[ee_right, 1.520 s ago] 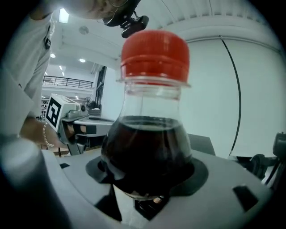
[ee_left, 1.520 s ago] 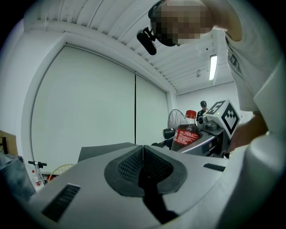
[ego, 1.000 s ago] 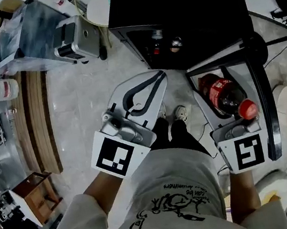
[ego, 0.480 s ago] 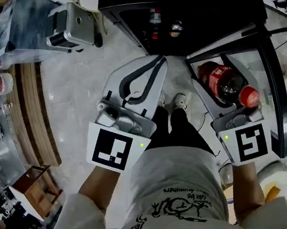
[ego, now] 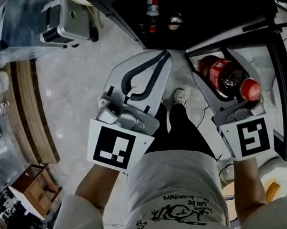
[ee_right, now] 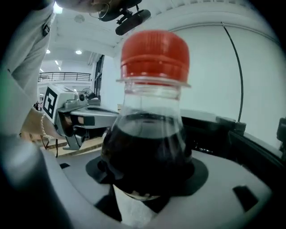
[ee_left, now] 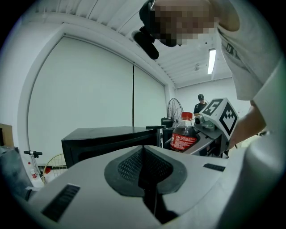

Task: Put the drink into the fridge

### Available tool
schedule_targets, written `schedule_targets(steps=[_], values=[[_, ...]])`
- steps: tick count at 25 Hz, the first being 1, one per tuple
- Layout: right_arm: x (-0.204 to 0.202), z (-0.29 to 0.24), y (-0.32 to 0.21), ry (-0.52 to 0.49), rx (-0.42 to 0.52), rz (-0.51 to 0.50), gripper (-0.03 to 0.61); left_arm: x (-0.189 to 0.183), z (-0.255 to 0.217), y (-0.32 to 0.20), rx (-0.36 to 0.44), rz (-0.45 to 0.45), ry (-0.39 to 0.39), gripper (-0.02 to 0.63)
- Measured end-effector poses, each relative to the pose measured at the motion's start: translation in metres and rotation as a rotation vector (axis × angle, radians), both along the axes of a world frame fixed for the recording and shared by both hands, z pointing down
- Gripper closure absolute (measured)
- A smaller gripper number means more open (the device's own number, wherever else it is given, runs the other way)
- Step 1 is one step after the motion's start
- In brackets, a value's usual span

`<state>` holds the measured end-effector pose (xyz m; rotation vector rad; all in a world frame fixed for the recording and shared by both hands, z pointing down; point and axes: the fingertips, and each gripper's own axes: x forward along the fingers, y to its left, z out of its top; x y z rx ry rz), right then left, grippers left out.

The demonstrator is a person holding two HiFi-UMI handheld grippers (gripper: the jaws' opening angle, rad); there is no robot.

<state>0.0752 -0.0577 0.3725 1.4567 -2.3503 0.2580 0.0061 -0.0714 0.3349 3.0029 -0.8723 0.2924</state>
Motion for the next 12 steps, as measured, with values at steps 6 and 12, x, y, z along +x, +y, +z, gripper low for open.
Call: schedule_targets(steps=[6, 12], values=[[0.006, 0.022, -0.005, 0.010, -0.026, 0.006, 0.267, 0.006, 0.016, -0.005, -0.005, 0.011, -0.007, 0.592], [0.012, 0.043, -0.012, 0.018, -0.044, 0.003, 0.267, 0.014, 0.028, -0.012, 0.012, 0.022, -0.010, 0.592]])
